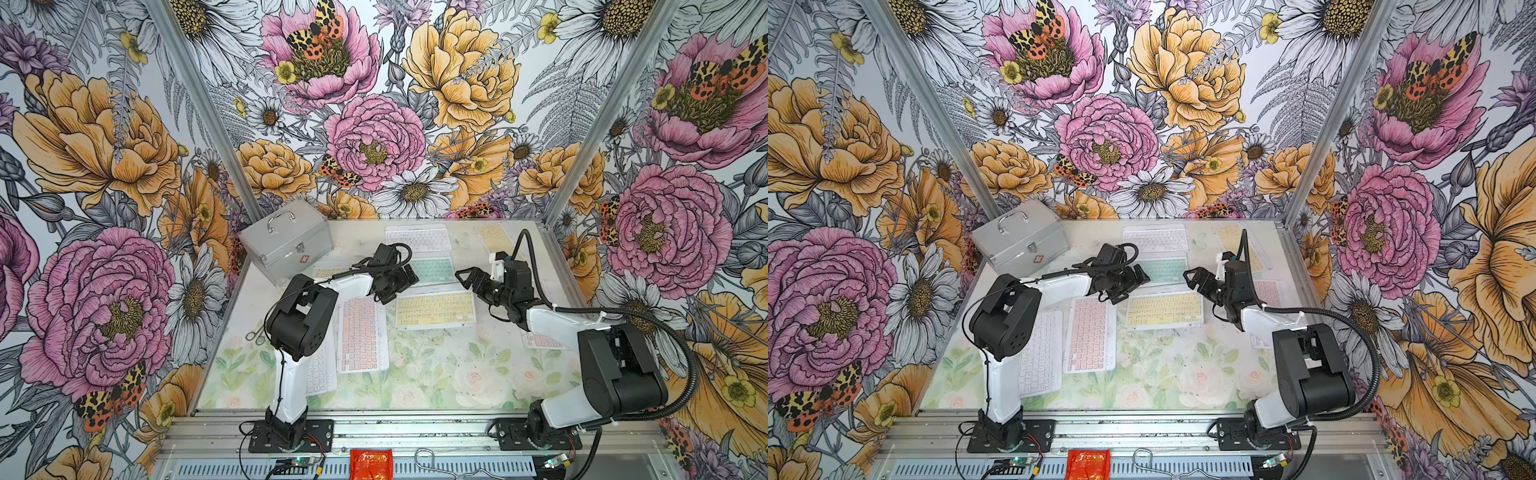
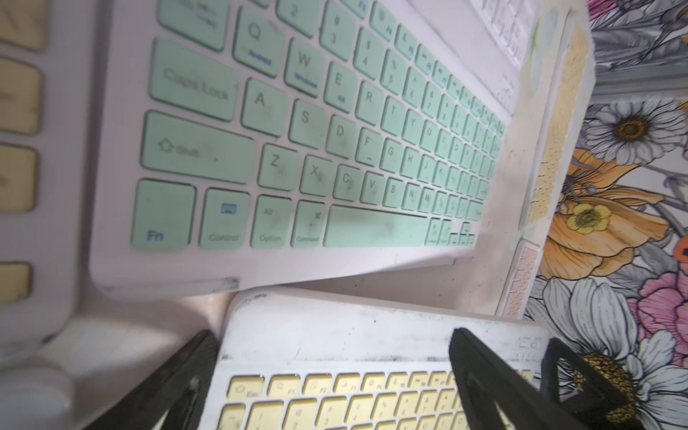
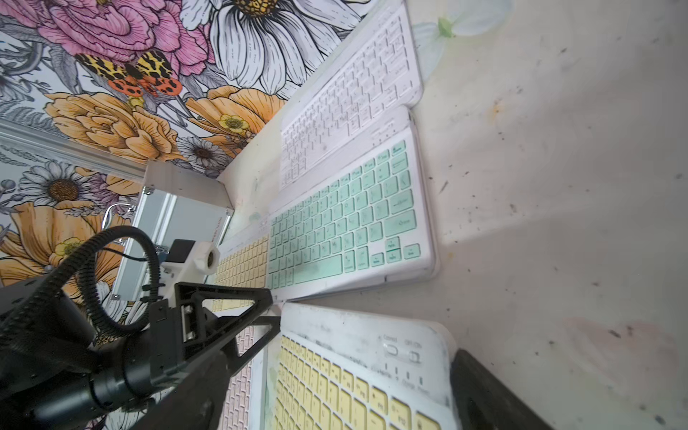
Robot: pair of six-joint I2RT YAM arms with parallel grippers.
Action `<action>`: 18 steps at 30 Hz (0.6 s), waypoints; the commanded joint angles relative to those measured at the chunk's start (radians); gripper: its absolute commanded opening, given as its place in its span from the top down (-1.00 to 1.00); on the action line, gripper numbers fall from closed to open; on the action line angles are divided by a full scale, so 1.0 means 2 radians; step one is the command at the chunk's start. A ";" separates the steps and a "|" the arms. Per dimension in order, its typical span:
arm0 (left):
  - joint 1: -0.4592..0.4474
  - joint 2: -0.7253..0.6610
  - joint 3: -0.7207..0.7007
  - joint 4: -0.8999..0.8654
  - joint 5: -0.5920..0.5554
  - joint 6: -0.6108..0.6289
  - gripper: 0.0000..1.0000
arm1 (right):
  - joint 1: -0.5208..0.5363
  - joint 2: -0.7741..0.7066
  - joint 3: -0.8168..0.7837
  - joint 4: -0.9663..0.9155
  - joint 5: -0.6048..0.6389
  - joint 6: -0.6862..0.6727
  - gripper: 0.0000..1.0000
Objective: Stack the numeric keypads
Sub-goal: Pick up the numeric keypad from the center of the board.
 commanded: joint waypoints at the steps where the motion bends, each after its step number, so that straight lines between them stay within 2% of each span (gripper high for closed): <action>1: -0.028 0.022 -0.018 0.093 0.097 -0.049 -0.98 | 0.028 -0.004 0.015 0.027 -0.124 0.029 -0.86; 12: -0.036 0.006 -0.059 0.205 0.108 -0.131 -0.98 | 0.029 0.008 0.004 0.130 -0.110 0.104 -0.82; 18: -0.039 -0.005 -0.073 0.232 0.095 -0.153 -0.98 | 0.031 0.018 0.001 0.161 -0.079 0.150 -0.80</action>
